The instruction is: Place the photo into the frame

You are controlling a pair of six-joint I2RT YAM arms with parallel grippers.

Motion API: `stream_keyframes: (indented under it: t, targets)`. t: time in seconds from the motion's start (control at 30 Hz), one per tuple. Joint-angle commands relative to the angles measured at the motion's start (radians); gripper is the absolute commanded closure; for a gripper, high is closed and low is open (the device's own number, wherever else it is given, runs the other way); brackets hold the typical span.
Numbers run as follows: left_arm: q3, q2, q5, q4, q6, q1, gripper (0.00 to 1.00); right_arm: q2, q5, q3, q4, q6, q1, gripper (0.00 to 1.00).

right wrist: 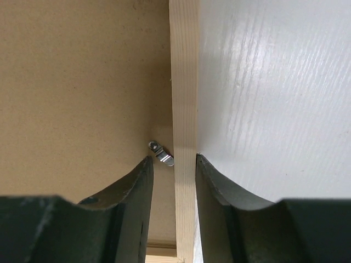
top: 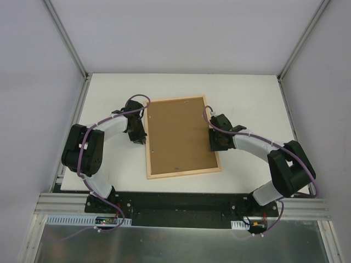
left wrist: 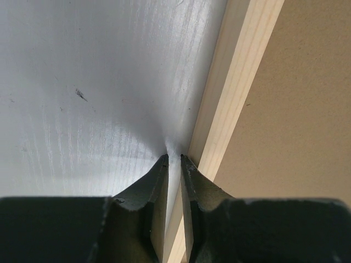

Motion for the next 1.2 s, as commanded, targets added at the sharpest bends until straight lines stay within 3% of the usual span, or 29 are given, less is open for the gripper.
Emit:
stream_keyframes:
  t: [0.0,0.2,0.47,0.83,1.17]
  targets:
    - [0.019,-0.019,0.046,0.010,-0.001,-0.019,0.86,0.073,0.006,0.014,0.034,-0.024,0.015,0.65]
    - [0.022,-0.015,0.055,0.012,-0.001,-0.019,0.86,0.104,-0.025,0.014,0.057,-0.011,0.015,0.73]
    - [0.025,-0.010,0.055,0.012,-0.001,-0.031,0.85,0.121,-0.034,0.003,0.077,0.057,0.027,0.99]
    - [0.012,-0.027,0.047,0.010,-0.001,-0.056,0.85,0.009,0.054,-0.100,0.086,0.126,0.093,1.00]
    - [0.045,-0.030,-0.020,-0.005,0.031,-0.053,0.82,-0.126,0.163,-0.239,0.077,0.259,0.328,0.99]
